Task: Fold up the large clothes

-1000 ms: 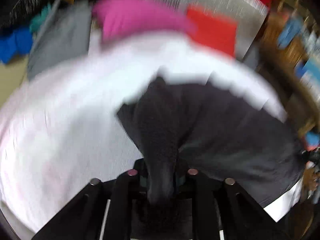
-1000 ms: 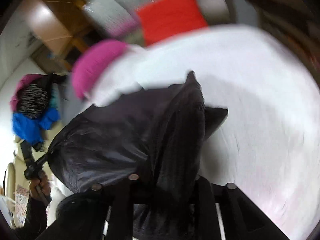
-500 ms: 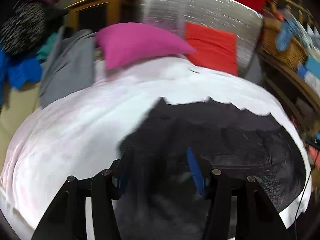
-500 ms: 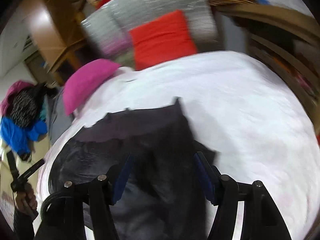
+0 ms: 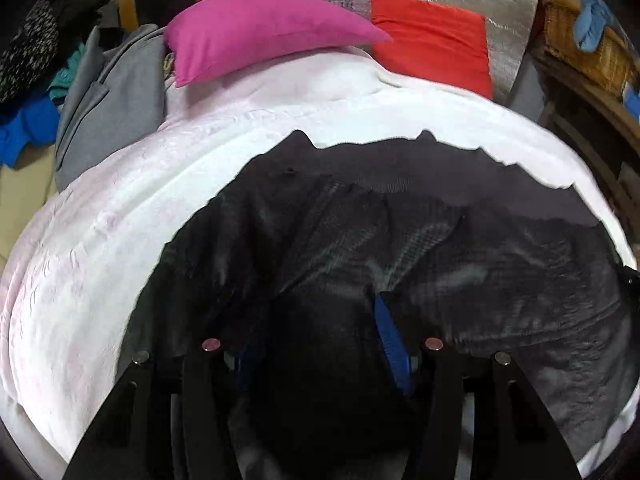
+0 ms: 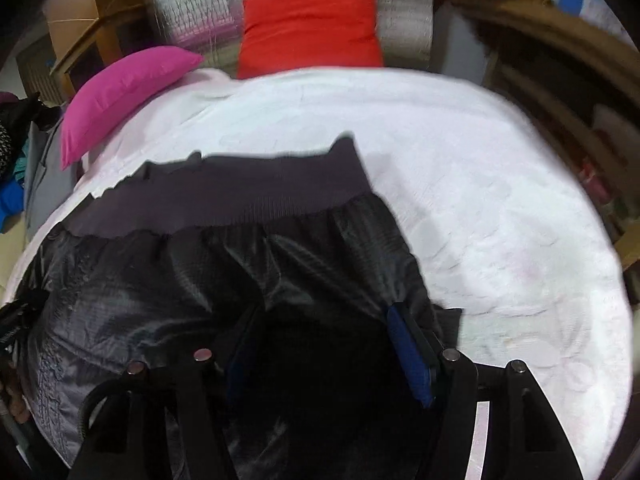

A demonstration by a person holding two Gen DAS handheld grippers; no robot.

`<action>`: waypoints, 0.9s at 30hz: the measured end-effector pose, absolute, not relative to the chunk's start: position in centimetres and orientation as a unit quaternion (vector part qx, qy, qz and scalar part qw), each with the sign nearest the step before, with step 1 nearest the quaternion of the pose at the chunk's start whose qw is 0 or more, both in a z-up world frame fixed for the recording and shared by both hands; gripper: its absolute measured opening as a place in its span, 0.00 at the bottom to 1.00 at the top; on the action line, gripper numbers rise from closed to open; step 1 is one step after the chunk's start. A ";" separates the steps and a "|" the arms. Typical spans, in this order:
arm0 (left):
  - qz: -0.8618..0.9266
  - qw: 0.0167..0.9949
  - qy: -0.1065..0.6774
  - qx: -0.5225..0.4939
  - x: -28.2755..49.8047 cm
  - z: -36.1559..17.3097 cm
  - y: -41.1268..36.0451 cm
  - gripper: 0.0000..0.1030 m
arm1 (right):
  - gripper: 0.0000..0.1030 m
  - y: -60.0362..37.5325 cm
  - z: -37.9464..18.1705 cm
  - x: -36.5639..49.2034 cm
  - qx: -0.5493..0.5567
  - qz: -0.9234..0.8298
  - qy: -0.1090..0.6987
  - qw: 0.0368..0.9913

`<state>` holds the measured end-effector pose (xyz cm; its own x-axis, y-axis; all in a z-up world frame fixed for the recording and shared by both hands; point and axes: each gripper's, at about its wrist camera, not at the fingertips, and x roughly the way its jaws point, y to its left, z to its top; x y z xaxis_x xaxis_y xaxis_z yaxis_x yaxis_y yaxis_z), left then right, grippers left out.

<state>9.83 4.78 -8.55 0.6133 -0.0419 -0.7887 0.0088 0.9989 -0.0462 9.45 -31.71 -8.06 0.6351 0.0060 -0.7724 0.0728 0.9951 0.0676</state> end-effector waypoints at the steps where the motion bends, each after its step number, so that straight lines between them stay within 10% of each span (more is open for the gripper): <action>1: -0.012 0.899 0.438 -0.018 9.4 -8.3 4.9 0.55 | 0.65 -31.3 -7.3 8.5 0.048 -0.019 0.412 0.910; 20: -0.020 0.907 0.419 -0.022 3.4 -5.9 4.8 0.55 | 0.76 -25.3 -5.6 0.8 0.038 -0.013 0.392 0.919; 27: -0.034 0.923 0.384 -0.014 -0.8 -3.7 2.8 0.79 | 0.88 -22.3 -3.5 -4.4 0.053 0.006 0.388 0.920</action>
<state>-0.81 2.82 -3.73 0.7033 -0.0733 -0.7072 0.0518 0.9973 -0.0518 -4.42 -22.32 -3.51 0.6993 0.0517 -0.7130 0.0305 0.9943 0.1020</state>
